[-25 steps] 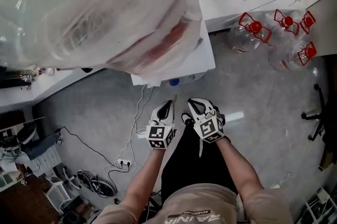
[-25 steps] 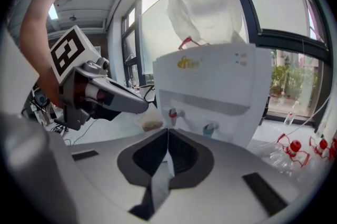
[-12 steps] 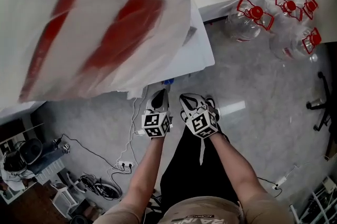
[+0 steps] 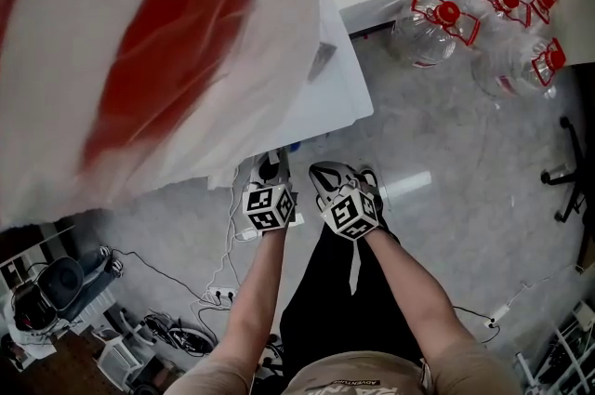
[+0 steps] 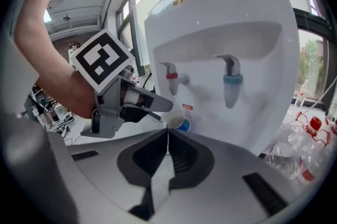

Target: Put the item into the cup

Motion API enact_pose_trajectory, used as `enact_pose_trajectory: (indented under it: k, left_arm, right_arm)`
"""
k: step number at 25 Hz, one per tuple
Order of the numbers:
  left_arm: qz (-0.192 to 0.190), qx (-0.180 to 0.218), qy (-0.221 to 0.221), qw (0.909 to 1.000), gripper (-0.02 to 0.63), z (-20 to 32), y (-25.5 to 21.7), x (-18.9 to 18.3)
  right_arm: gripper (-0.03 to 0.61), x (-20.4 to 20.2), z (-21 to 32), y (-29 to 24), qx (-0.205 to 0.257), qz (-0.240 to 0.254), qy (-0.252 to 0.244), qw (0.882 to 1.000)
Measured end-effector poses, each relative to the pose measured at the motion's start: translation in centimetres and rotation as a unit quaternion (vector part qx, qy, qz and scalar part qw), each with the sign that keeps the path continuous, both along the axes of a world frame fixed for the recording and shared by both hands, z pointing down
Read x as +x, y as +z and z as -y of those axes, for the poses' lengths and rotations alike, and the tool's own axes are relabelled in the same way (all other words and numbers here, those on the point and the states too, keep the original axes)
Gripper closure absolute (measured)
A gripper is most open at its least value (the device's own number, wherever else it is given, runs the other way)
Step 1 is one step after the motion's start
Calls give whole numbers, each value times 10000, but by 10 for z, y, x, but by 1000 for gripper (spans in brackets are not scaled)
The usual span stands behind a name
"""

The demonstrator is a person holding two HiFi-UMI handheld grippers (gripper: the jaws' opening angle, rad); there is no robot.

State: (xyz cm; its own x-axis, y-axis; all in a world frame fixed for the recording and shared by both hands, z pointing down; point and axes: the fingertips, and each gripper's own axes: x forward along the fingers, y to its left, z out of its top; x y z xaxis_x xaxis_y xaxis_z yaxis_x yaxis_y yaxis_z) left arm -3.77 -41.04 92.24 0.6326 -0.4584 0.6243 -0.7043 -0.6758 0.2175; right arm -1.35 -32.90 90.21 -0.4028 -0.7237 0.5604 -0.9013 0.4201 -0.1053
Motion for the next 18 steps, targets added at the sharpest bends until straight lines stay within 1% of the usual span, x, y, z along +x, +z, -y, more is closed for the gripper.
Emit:
enact_pose_trajectory:
  k: [4,7,12,18]
  left_arm:
    - [3,-33,39,10000,606,5,6,0]
    - [81,30,87,9999,606,1,10,4]
    - [263,56,12,9996,604,2,19,4]
    - [154,84,82,9998,604,3,16,6]
  right_arm:
    - [566,0,-1,4,-39,54,15,10000]
    - [566,5,-7,5,-53,27,-3,10000]
    - [566,7,-15,14,-161,45,14,9999]
    - [566,6,-18,17,-238,100,34,9997]
